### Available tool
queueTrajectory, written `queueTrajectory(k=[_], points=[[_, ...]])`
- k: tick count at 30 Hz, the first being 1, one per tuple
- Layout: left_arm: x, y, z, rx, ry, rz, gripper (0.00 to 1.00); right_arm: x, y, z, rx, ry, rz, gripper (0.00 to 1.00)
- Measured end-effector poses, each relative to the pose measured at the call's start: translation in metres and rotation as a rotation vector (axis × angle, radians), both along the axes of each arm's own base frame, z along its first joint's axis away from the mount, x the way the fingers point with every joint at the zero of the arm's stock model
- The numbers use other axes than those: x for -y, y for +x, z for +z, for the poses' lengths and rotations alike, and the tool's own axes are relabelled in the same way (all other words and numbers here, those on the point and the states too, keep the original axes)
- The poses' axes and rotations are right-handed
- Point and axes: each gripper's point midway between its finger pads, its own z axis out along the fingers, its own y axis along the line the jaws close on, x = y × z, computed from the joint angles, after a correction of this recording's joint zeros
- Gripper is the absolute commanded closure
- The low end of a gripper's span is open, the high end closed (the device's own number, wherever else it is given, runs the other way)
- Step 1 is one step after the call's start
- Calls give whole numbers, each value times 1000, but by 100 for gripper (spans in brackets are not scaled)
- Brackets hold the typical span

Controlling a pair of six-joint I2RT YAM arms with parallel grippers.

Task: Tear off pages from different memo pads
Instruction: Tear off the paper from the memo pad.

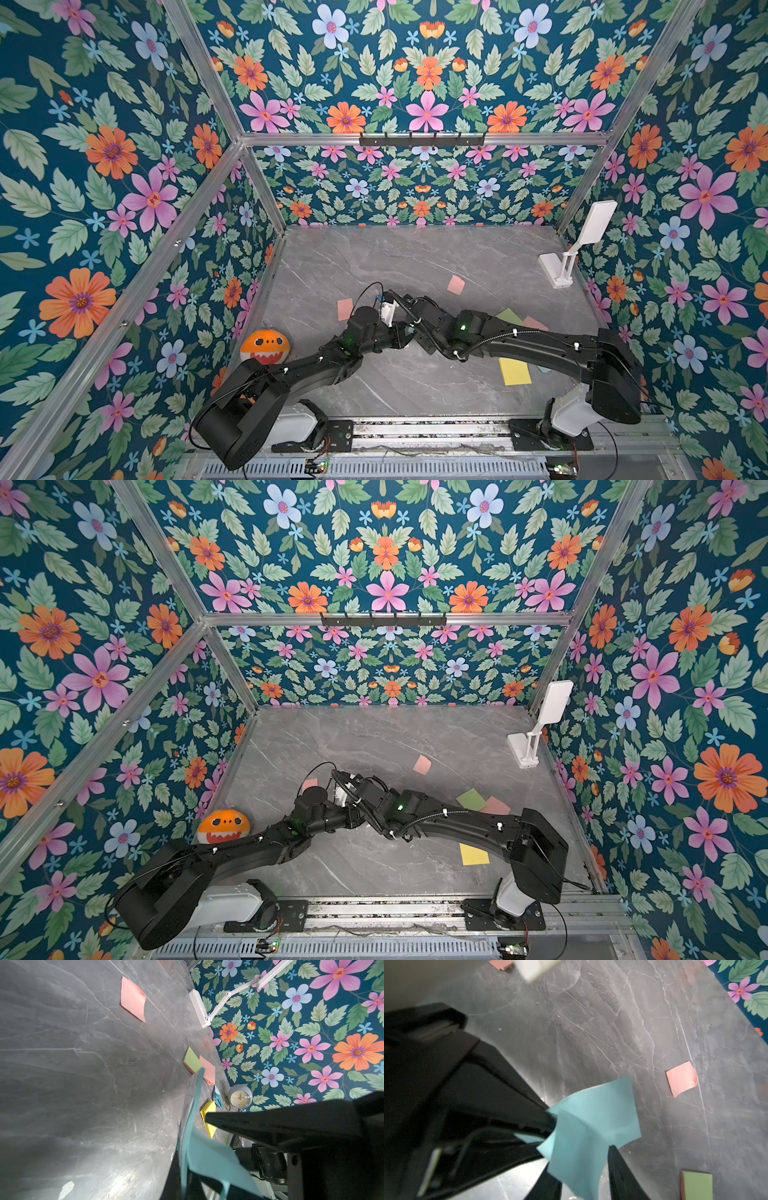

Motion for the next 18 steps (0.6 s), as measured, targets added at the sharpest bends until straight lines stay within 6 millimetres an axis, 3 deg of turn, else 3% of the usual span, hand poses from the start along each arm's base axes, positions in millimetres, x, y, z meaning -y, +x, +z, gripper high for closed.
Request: queueTrajectory(k=[2,4,7,12,18], points=[[0,2,-5,-14,10,10,100,-1,2,-6,11,-30,4,72],[0,2,-8,-38,7,20,100,-2,3,-8,15,-40,5,86],[2,0,-10,-47,5,5,100,1,16,-3,38,-8,-34,97],[0,-1,-18,-74,13,15,100,34,49,3,17,73,-156,100],[-12,-8,-40,-135,46,38,100,90,95,3,-23,166,-361,100]])
